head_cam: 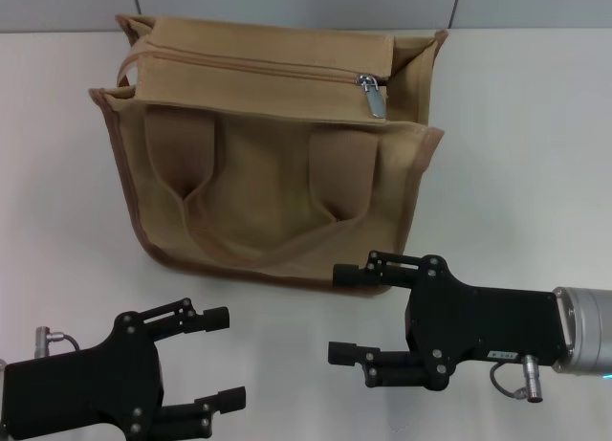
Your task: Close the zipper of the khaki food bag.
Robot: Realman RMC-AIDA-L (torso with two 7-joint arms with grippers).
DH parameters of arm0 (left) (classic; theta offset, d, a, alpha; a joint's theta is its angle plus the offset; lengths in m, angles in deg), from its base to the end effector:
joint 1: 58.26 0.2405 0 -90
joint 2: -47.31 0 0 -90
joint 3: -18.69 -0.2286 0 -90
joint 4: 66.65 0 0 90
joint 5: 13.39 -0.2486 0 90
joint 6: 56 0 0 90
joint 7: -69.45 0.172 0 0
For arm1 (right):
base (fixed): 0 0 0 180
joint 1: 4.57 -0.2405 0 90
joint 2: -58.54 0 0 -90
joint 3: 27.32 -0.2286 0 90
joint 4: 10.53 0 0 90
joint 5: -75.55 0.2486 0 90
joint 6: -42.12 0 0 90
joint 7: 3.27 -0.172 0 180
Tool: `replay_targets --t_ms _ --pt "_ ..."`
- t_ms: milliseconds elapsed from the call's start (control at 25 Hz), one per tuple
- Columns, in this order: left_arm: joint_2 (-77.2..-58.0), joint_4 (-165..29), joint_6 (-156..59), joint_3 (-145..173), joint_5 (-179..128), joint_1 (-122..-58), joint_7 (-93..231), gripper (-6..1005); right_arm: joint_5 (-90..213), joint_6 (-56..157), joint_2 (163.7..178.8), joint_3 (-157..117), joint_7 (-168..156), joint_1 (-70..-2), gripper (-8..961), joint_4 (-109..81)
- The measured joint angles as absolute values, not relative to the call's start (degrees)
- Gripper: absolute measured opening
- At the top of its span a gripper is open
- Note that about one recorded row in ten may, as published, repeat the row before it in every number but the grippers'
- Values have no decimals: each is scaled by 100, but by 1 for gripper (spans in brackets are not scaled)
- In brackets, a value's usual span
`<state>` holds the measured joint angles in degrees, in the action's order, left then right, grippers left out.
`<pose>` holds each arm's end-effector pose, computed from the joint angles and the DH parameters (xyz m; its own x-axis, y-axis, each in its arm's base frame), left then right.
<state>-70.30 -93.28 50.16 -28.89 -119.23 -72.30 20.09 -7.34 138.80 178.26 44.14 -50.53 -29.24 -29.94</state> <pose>-0.2956 0.2222 -0.0323 0.7456 0.1532 0.6486 0.2558 -0.9644 -0.0663 0.2259 0.2631 -0.0893 0.7102 -0.0884 -0.6984 -0.1390 -0.9902 -0.0161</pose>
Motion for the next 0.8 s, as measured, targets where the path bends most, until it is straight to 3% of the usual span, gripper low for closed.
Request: replay_targets --t_ms 800 --pt "-7014 -9407 4924 -2870 -12222 -7293 1814 786 -643 13880 17833 4423 -5072 -2939 737 -2986"
